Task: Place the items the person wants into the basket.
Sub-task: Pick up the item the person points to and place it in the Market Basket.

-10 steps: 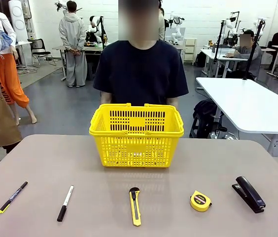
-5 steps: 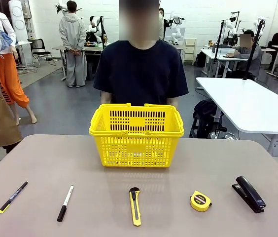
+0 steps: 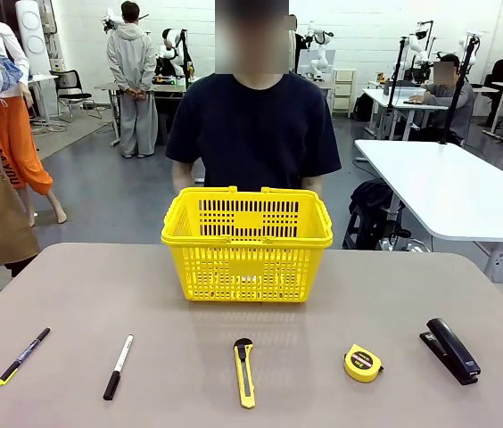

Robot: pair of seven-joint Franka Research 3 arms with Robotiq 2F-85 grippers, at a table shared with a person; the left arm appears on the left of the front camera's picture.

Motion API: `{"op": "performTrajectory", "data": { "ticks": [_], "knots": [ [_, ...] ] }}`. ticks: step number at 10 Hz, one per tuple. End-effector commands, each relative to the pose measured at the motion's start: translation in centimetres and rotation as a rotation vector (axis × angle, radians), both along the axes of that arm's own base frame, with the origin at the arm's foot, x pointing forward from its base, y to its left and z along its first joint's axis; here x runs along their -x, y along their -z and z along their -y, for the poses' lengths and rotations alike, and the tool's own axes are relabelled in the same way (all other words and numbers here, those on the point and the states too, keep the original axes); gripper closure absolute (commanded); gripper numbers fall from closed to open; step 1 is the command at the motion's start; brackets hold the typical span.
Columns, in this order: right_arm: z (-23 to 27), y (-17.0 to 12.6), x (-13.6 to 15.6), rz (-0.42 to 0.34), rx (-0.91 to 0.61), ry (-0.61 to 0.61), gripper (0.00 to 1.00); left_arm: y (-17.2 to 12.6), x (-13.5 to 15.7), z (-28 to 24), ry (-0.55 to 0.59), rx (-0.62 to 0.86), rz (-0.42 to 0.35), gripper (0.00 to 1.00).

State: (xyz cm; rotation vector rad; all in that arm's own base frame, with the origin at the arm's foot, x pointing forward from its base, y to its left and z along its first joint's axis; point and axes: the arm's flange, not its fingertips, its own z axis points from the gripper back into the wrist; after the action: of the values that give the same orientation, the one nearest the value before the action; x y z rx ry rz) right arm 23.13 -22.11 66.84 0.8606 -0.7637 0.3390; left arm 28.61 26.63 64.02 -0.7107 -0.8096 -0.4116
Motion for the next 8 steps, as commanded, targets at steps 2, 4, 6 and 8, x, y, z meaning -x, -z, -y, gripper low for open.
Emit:
{"op": "performTrajectory", "data": {
  "ticks": [2,4,6,8],
  "knots": [
    [-0.05,-0.14,-0.02,0.012,-0.017,-0.015,0.00,0.07,0.01,0.06,0.018,0.003,0.026,0.00],
    [-0.05,-0.14,-0.02,0.012,-0.017,-0.015,0.00,0.07,0.01,0.06,0.018,0.003,0.026,0.00],
    [-0.05,-0.14,-0.02,0.012,-0.017,-0.015,0.00,0.07,0.01,0.06,0.018,0.003,0.026,0.00],
    [-0.05,-0.14,-0.02,0.012,-0.017,-0.015,0.00,0.07,0.01,0.06,0.018,0.003,0.026,0.00]
  ]
}}
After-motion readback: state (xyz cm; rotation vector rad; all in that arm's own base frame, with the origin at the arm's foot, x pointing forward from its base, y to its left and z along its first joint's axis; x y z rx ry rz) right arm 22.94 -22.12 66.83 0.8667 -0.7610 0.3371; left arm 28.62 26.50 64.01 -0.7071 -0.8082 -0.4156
